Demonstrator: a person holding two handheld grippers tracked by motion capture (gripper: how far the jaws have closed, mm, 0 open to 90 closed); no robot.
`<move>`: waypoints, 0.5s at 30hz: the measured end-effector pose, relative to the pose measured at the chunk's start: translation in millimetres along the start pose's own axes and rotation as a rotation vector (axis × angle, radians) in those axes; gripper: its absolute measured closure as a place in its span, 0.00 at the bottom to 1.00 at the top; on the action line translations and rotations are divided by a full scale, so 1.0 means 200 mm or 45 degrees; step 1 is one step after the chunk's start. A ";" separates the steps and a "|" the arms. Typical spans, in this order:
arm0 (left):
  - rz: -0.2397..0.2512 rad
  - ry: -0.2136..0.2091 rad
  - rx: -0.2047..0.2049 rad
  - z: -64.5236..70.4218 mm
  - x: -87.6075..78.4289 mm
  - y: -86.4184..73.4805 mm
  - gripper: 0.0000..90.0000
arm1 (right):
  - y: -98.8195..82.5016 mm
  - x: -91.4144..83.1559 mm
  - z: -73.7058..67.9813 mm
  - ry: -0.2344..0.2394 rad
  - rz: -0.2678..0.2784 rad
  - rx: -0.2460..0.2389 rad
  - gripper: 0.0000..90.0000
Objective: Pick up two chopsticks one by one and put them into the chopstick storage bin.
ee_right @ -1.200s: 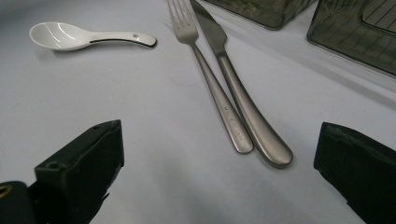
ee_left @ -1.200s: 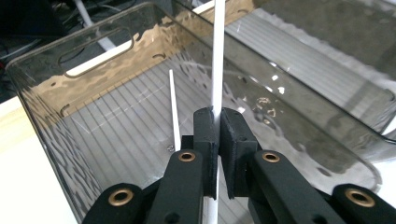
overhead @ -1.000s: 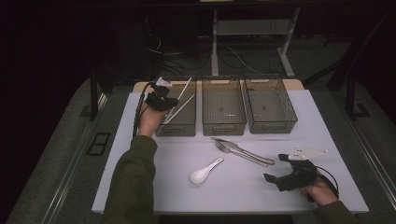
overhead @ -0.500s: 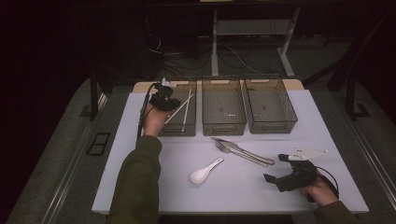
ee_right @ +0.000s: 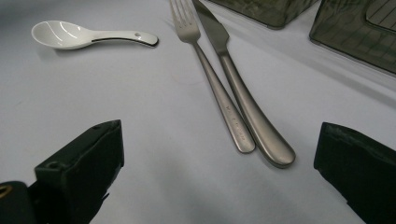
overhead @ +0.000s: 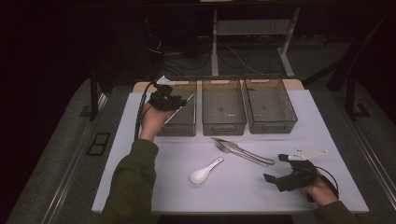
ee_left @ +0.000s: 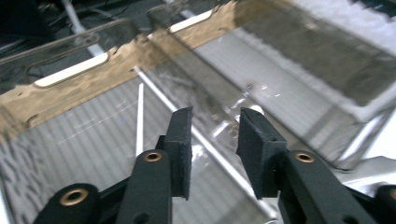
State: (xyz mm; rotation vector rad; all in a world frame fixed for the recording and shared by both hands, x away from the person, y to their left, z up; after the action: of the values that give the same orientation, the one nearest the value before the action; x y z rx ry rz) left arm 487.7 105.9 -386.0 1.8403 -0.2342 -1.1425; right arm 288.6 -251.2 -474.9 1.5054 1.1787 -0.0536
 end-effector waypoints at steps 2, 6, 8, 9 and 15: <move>0.019 -0.017 0.004 0.03 -0.02 0.02 0.66 | 0.00 0.00 0.00 0.000 -0.001 -0.001 0.02; 0.062 -0.067 0.033 0.10 -0.06 0.04 0.59 | 0.00 0.00 0.00 0.003 0.001 -0.003 0.02; 0.078 -0.083 0.044 0.14 -0.08 0.05 0.56 | 0.00 0.00 0.00 0.003 0.001 -0.001 0.02; 0.080 -0.091 0.054 0.15 -0.09 0.05 0.54 | 0.00 0.00 0.00 0.004 0.001 0.000 0.02; 0.101 -0.137 0.091 0.26 -0.14 0.01 0.43 | 0.00 -0.01 0.00 0.002 0.003 0.005 0.02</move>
State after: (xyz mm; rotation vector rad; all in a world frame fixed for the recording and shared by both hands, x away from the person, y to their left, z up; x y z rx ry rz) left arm 432.1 88.5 -374.0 1.8166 -0.4110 -1.1930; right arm 287.9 -252.1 -474.3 1.5108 1.1787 -0.0530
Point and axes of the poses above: each handheld gripper's, and its own axes: x roughly forward along the jaws, y roughly out of its top, z roughly to its right, the point moved 6 cm from there along x, roughly forward along the jaws, and after that the axes turned 15 degrees about x, right-handed, at the moved point
